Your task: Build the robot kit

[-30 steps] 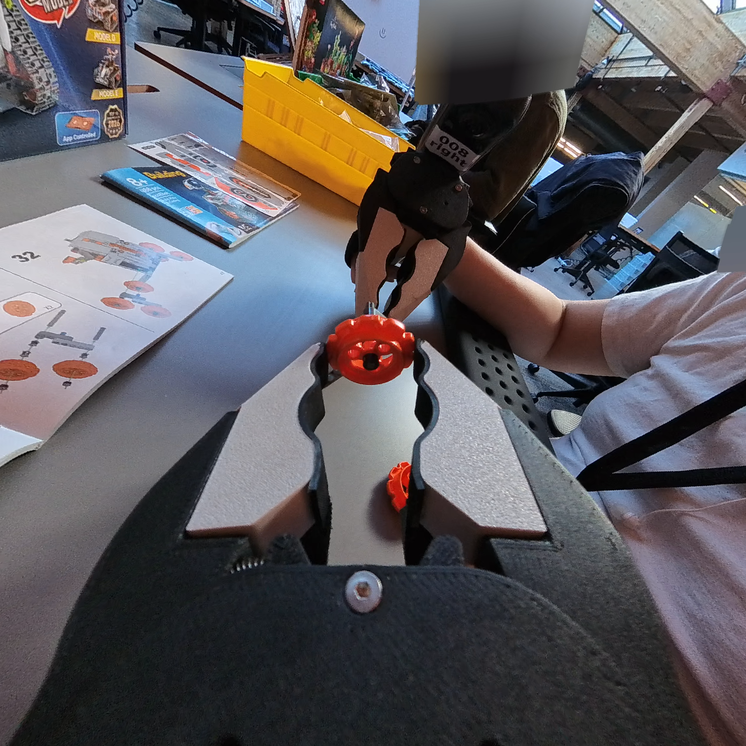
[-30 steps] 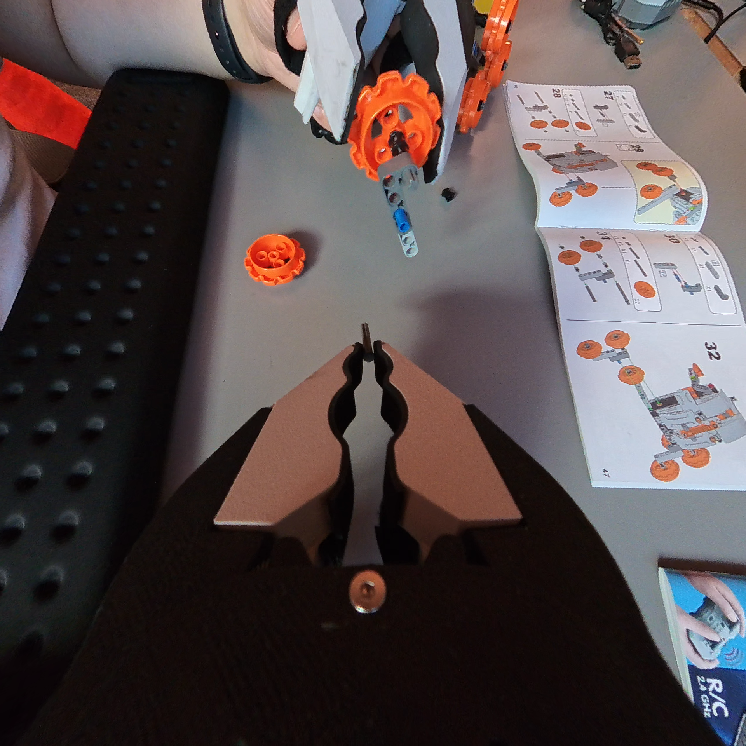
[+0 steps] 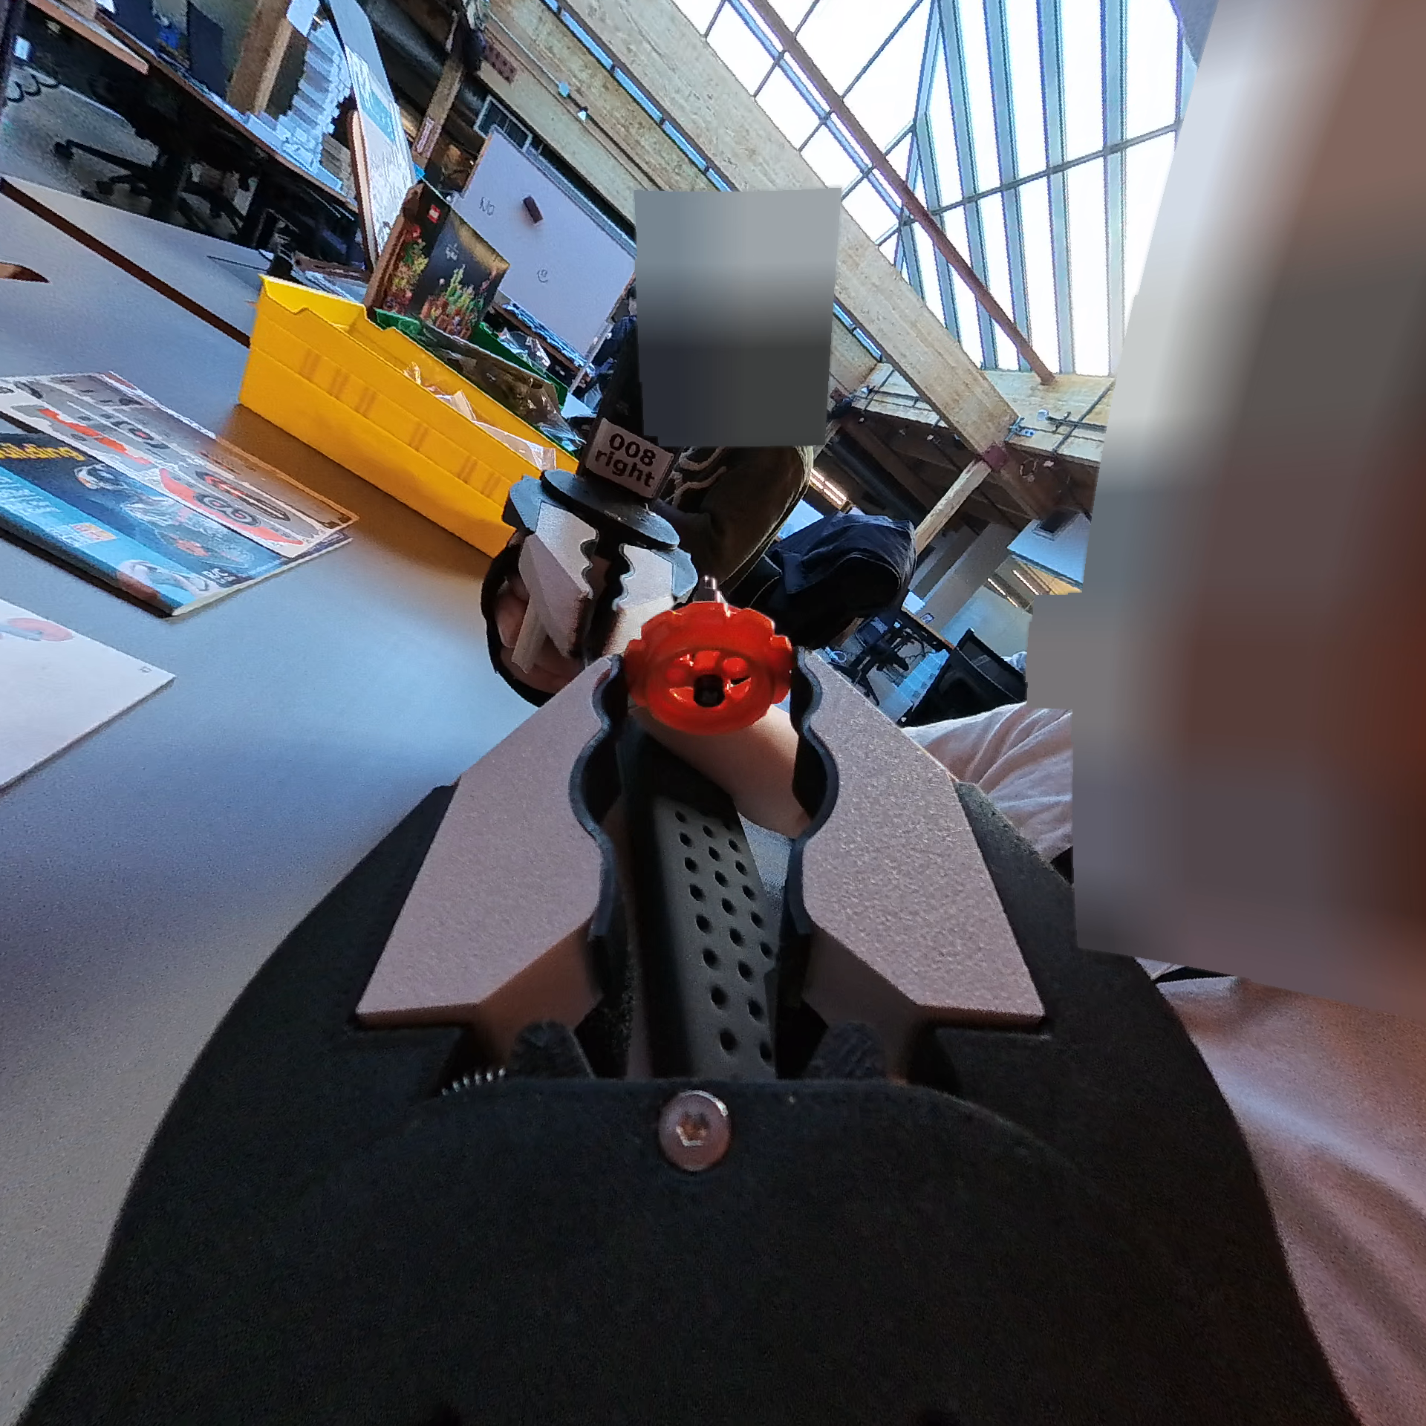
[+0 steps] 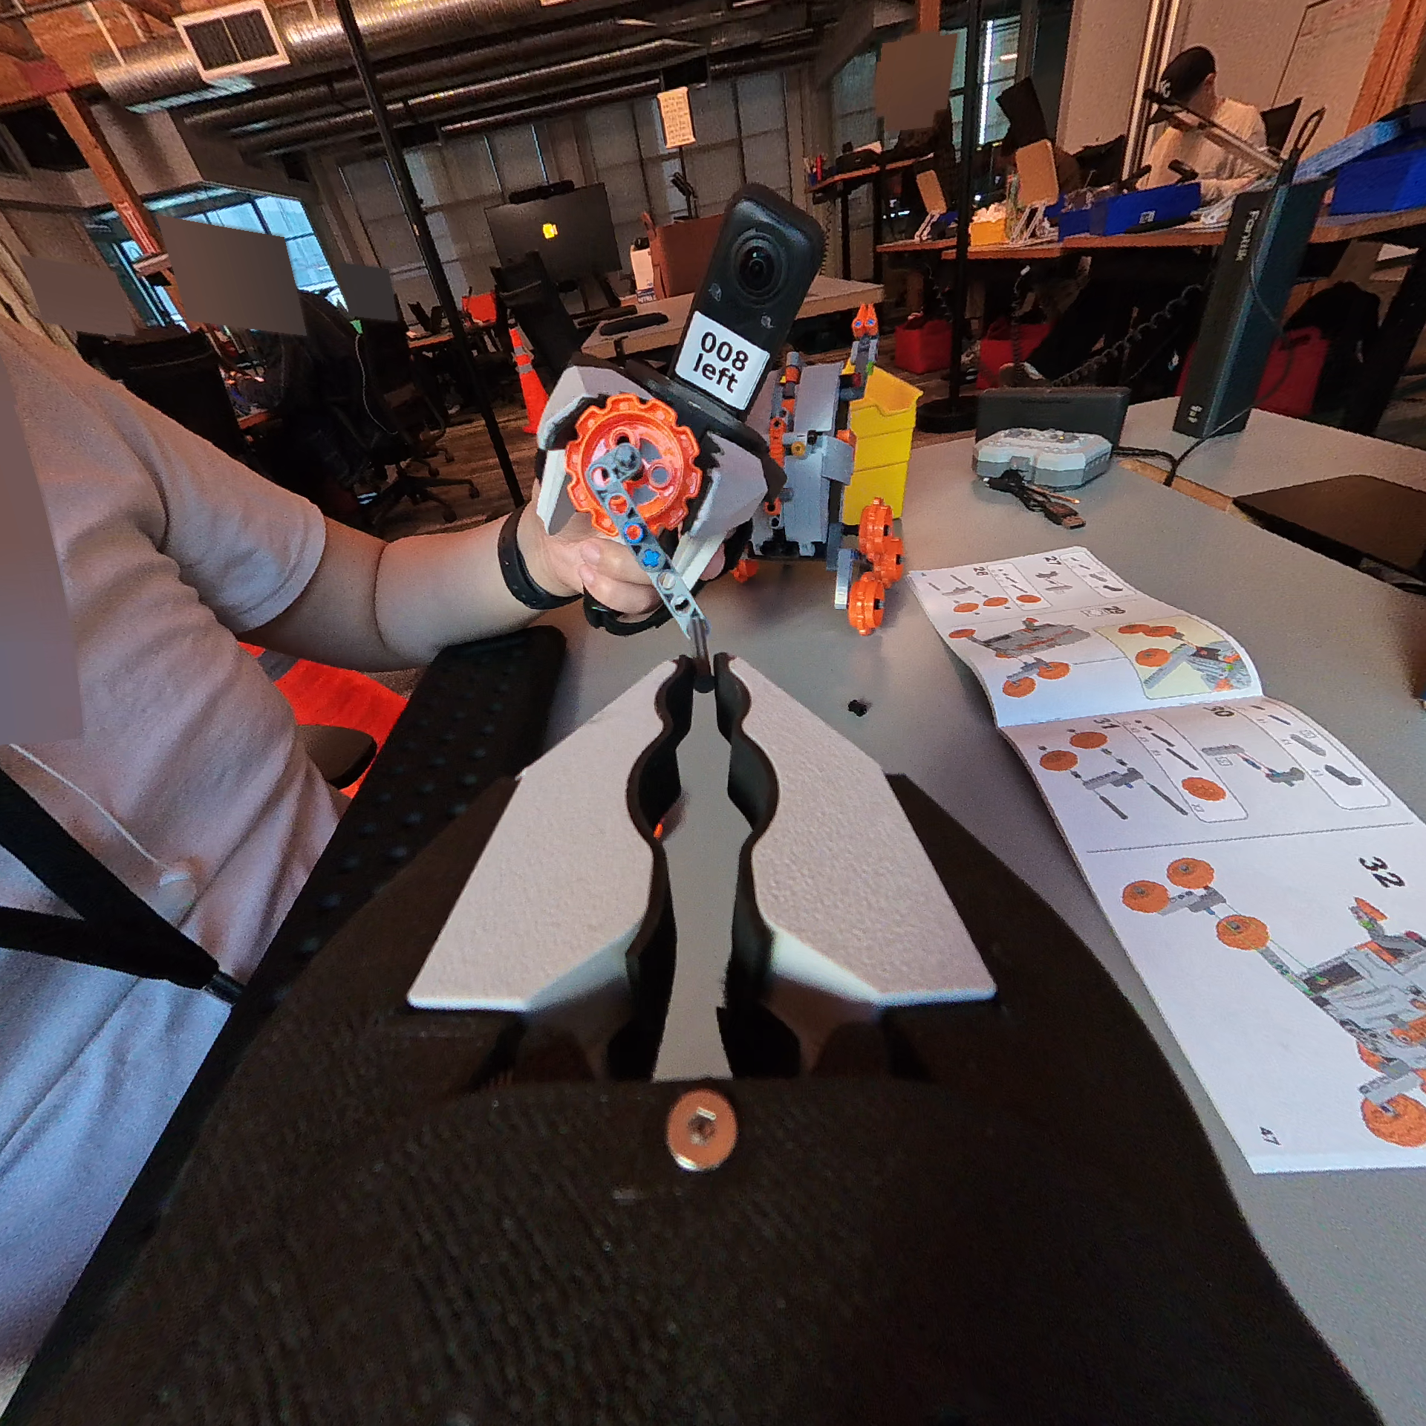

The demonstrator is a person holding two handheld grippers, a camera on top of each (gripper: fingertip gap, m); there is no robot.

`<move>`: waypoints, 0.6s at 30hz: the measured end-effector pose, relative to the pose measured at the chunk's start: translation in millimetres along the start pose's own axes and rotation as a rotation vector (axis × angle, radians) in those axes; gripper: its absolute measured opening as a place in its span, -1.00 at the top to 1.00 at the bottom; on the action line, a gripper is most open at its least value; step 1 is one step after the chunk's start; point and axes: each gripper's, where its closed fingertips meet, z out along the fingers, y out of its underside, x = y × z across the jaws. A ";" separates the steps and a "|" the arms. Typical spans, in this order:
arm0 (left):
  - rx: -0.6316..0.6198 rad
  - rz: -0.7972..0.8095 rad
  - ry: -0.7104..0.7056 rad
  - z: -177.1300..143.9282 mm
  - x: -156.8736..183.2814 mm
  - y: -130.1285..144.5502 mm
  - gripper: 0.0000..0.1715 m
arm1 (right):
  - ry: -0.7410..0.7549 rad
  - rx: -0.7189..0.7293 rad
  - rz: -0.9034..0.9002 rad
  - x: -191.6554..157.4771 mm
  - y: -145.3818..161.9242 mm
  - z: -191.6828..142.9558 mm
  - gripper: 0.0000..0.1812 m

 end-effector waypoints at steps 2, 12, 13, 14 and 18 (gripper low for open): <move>-0.006 -0.001 0.003 0.8 1.1 1.2 0.53 | 0.000 -0.005 -0.001 -0.2 0.7 0.4 0.95; -0.023 0.017 -0.089 -19.9 2.5 18.4 0.53 | 0.059 -0.033 -0.033 9.1 0.5 -14.4 0.95; -0.027 0.028 -0.108 -23.1 3.4 22.7 0.54 | 0.064 -0.032 -0.026 11.3 0.8 -16.1 0.95; -0.033 0.038 -0.128 -25.3 2.9 26.9 0.53 | 0.061 -0.031 -0.018 12.6 1.3 -17.0 0.95; -0.055 0.062 -0.167 -28.4 3.9 38.3 0.53 | 0.052 -0.070 -0.002 15.8 11.0 -14.5 0.95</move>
